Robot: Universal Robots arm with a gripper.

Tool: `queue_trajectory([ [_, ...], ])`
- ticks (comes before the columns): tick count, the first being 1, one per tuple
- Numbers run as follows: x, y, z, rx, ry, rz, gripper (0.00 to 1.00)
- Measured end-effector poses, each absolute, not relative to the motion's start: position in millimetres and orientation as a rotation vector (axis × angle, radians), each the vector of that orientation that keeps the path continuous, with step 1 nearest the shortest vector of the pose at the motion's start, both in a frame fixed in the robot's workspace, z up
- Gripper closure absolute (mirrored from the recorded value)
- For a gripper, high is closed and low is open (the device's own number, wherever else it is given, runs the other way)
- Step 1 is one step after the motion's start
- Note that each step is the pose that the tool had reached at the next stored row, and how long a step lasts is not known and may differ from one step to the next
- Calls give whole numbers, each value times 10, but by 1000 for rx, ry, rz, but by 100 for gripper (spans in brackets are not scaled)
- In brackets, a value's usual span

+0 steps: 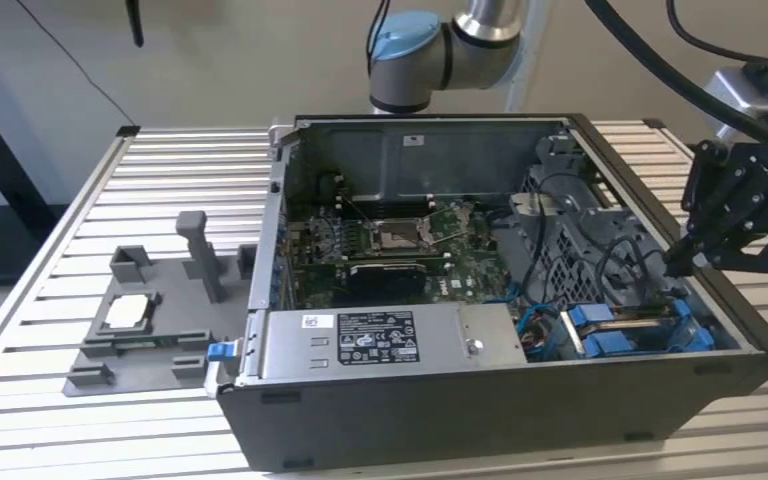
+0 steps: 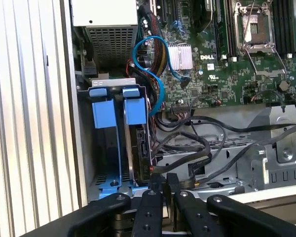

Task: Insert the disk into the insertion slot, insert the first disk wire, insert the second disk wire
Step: 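Insert the second disk wire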

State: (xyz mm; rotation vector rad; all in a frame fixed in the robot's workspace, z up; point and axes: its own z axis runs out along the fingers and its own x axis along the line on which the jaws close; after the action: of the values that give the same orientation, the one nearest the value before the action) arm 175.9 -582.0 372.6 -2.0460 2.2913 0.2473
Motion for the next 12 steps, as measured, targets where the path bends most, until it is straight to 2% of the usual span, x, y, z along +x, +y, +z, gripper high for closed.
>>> queue_trajectory([
  [12, 1676, -5781, 3878, -2046, 2292, 248, 84],
])
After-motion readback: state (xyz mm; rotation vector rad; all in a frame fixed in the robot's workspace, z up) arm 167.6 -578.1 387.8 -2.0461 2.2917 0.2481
